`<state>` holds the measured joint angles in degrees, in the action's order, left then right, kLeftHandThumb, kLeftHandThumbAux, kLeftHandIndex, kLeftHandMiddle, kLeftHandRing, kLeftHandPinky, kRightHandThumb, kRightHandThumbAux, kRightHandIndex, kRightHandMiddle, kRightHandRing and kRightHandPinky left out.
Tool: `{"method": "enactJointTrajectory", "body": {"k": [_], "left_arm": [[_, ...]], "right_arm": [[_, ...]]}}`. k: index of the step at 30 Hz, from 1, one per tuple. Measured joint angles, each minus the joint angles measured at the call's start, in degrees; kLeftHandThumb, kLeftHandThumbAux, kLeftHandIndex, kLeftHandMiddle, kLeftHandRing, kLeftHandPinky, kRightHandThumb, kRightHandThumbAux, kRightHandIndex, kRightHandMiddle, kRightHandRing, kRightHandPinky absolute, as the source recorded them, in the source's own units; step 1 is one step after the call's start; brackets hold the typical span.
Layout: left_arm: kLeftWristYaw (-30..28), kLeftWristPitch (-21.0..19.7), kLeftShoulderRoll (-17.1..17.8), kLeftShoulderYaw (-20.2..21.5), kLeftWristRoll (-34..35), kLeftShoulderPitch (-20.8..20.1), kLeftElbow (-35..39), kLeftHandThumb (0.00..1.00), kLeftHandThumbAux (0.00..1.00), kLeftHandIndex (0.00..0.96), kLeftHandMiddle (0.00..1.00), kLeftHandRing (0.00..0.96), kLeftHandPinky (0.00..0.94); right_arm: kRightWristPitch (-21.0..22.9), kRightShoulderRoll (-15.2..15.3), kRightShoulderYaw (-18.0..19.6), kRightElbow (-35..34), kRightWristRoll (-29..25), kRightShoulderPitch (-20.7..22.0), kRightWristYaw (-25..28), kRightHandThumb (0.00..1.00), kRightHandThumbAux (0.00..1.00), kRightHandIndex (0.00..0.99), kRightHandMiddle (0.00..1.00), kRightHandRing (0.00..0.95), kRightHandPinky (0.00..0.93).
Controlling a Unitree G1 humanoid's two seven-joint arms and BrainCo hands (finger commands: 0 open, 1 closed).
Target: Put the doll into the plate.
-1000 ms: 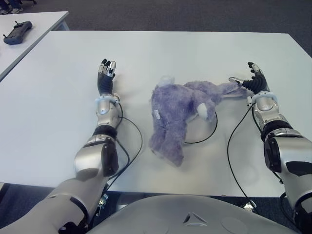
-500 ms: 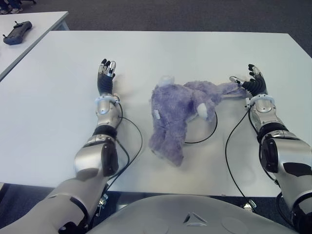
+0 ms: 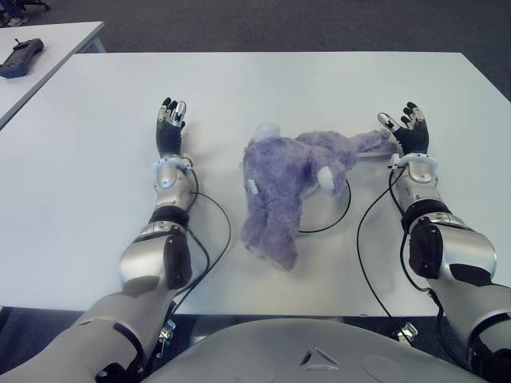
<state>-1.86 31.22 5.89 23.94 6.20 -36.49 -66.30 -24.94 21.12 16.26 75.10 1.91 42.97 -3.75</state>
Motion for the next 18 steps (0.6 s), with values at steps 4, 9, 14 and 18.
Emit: {"method": "enactJointTrajectory", "body": {"k": [4, 9, 14, 18], "left_arm": [[0.0, -0.01, 0.23, 0.01, 0.0, 0.21, 0.0, 0.0, 0.443, 0.025, 0.088, 0.058, 0.017], [0.0, -0.03, 0.48, 0.03, 0.0, 0.35, 0.0, 0.0, 0.465, 0.029, 0.089, 0.059, 0.022], [0.0, -0.02, 0.77, 0.02, -0.01, 0.48, 0.0, 0.0, 0.492, 0.028, 0.077, 0.05, 0.016], [0.0, -0.01, 0.87, 0.0, -0.01, 0.56, 0.0, 0.0, 0.507, 0.024, 0.069, 0.043, 0.013]], "right_arm": [[-0.01, -1.66, 0.11, -0.42, -0.06, 0.0, 0.04, 0.0, 0.648, 0.045, 0.042, 0.024, 0.02], [-0.2, -3.41, 0.04, -0.86, -0.01, 0.0, 0.04, 0.0, 0.644, 0.05, 0.046, 0.026, 0.028], [-0.47, -4.97, -0.05, -1.33, 0.01, 0.03, 0.04, 0.0, 0.657, 0.054, 0.051, 0.03, 0.034], [-0.69, -6.5, -0.27, -1.52, 0.17, 0.22, 0.23, 0.0, 0.663, 0.054, 0.052, 0.032, 0.037]]}}
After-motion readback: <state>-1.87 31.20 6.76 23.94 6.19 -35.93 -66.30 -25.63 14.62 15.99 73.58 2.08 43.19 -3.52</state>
